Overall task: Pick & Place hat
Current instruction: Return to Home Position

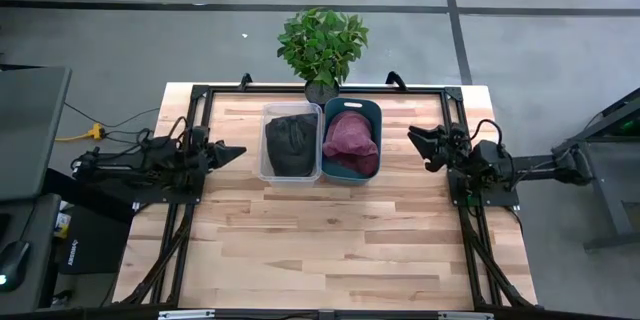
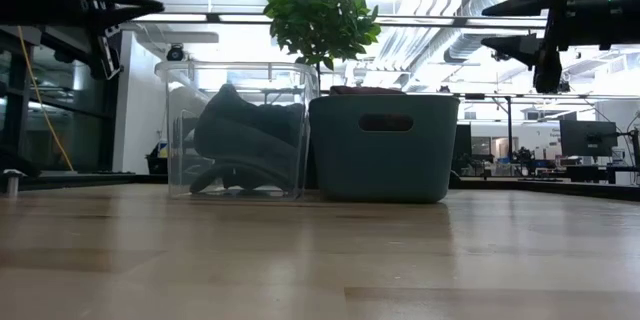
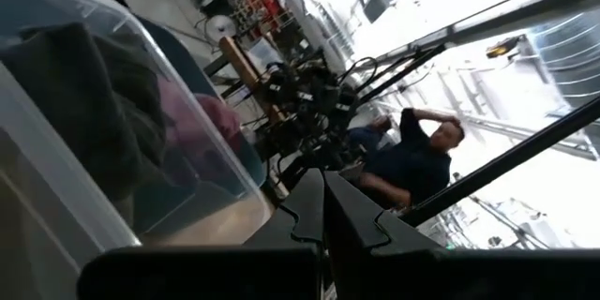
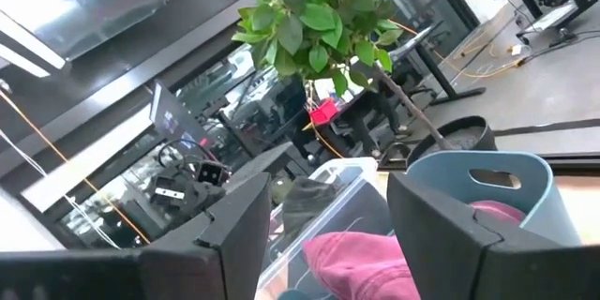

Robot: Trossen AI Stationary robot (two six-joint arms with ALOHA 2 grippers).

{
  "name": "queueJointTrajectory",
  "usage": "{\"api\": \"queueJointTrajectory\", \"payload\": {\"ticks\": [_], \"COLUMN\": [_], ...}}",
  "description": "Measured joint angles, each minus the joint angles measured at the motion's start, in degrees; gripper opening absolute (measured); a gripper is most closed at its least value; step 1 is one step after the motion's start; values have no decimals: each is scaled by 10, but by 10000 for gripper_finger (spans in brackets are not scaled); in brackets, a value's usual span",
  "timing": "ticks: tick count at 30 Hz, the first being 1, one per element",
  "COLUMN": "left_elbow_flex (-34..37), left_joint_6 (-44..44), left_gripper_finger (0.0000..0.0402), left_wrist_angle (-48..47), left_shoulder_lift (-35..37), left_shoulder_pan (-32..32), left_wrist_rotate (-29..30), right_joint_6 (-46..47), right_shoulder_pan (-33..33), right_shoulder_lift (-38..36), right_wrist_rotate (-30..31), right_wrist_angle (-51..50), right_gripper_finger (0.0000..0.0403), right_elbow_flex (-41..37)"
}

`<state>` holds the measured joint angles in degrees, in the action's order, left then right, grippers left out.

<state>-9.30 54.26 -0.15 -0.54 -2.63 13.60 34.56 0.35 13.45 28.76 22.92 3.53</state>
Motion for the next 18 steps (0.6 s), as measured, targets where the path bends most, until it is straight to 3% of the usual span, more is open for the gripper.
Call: {"api": "queueJointTrajectory", "payload": {"ticks": [6,12,18], "left_elbow_flex": [4,62,82], "left_joint_6": [1,32,41], "left_gripper_finger": [0,0,0], "left_wrist_angle": [9,72,81], "left_shoulder_lift": [2,2,-1], "left_shoulder_pan": [0,0,0], "left_wrist_rotate": [-2,-24,-29], "right_joint_6": [0,7,-87], "right_shoulder_pan": [-1,-1,-1], "right_shoulder_lift": [-1,-1,-1], "right_wrist_rotate": [-7,-17,-39], "right_wrist_angle": [-13,-42,-47], "right_gripper_finger": [208,208,208], "right_elbow_flex": [0,0,0]}}
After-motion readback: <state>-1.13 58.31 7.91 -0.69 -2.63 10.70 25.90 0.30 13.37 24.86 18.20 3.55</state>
